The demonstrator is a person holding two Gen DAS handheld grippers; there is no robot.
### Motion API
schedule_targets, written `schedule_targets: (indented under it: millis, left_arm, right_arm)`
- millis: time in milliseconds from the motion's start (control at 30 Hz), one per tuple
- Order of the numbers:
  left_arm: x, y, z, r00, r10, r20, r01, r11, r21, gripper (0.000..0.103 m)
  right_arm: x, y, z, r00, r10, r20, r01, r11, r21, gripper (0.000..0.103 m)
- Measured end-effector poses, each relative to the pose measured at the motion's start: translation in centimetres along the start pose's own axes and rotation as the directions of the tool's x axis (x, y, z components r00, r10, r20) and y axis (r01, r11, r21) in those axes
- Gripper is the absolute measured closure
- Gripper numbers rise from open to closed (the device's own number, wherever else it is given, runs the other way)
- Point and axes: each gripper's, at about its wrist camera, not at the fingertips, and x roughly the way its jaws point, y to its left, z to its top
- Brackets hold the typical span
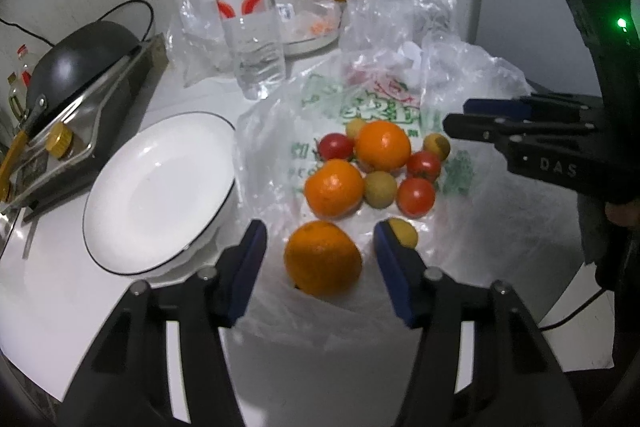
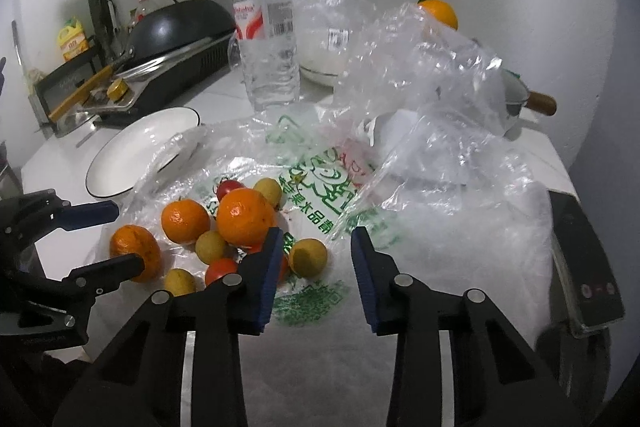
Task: Organize fruits
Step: 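Move both grippers down toward the fruit on the plastic bag, then grasp a large orange with the left gripper while the right gripper grasps a small yellow fruit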
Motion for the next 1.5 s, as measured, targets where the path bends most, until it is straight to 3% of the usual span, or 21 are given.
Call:
schedule_targets:
  millis: [433,500,667,1067,1500]
  left_arm:
    - [1.7,0.1,0.0,0.998,-0.014,-0.053,0.014,1.000,0.002,0.047]
    - [1.9,-0.1,0.0,0.998,-0.016,-0.056,0.017,1.000,0.007,0.056]
    - [1.8,0.0,0.0,0.998,-0.021,-0.053,0.022,1.000,0.010,0.058]
    - [-0.6,-0.1,0.3,0.999,-0.019,0.035,0.018,0.999,0.036,0.058]
    - [-4.1,1.5,1.0,0.986,0.005,0.166,-0.008,1.000,0.019,0.058]
  right_arm:
    - [2.3,-0.4,-0.2,0.997,0.046,-0.056,-0.045,0.999,0.025,0.071]
    - [2.4,-0.4,-0.3,0.997,0.054,-0.057,-0.052,0.998,0.030,0.073]
    - [2.8,-0.4,-0.2,0.996,0.057,-0.066,-0.056,0.998,0.016,0.077]
    - [1.9,-0.1,0.2,0.998,0.040,-0.037,-0.040,0.999,0.006,0.078]
    - [-1.4,1.5,1.8,0.999,0.015,0.039,-0.014,1.000,-0.022,0.078]
